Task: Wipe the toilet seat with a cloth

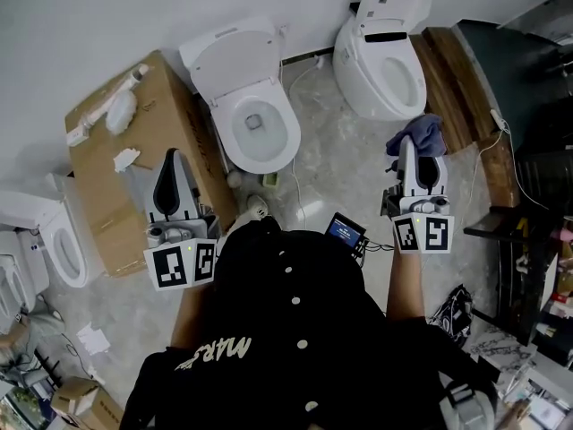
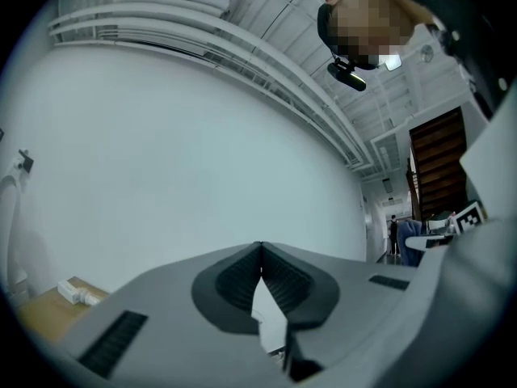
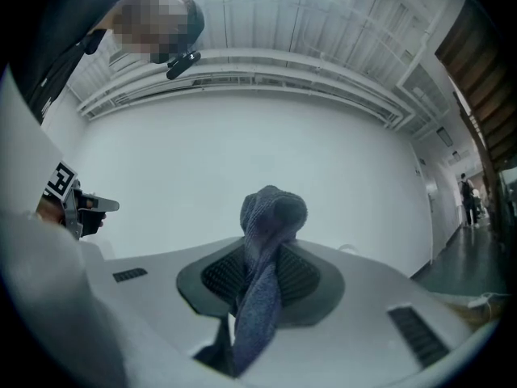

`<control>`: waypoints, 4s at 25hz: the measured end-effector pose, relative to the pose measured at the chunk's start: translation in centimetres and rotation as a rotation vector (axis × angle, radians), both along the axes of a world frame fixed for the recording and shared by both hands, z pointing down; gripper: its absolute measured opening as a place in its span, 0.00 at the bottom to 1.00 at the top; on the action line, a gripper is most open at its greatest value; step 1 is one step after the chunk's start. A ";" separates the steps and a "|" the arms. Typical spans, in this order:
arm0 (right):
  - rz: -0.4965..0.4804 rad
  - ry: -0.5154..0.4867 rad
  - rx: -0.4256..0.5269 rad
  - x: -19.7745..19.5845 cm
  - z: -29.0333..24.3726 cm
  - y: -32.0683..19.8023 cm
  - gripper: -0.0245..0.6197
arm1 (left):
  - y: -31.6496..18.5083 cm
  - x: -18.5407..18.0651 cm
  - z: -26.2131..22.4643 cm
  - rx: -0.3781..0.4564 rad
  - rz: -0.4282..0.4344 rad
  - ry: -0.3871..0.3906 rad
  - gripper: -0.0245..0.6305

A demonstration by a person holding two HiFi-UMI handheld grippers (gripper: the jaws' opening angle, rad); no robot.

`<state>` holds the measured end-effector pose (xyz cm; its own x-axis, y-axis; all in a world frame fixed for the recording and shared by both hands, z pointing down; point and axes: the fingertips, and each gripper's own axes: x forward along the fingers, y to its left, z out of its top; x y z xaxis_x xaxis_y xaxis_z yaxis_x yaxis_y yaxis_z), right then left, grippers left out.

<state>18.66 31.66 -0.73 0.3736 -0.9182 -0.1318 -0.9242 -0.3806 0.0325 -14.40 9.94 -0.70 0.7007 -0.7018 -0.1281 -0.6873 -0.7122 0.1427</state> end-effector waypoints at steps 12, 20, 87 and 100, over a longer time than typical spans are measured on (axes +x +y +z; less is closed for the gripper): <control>0.041 0.060 -0.026 2.3 -2.1 -6.6 0.18 | -7.4 -1.4 1.9 -0.044 -0.023 0.029 0.05; -0.031 0.049 -0.084 4.7 -0.4 -10.9 0.18 | -8.6 0.5 2.1 -0.064 -0.064 0.002 0.05; -1.176 0.648 -0.875 -8.9 61.3 -45.1 0.17 | -7.8 5.3 27.6 -0.508 -0.385 -0.147 0.05; -1.316 1.170 -0.933 -10.4 70.9 -46.8 0.17 | -6.8 4.6 32.7 -0.595 -0.421 -0.130 0.05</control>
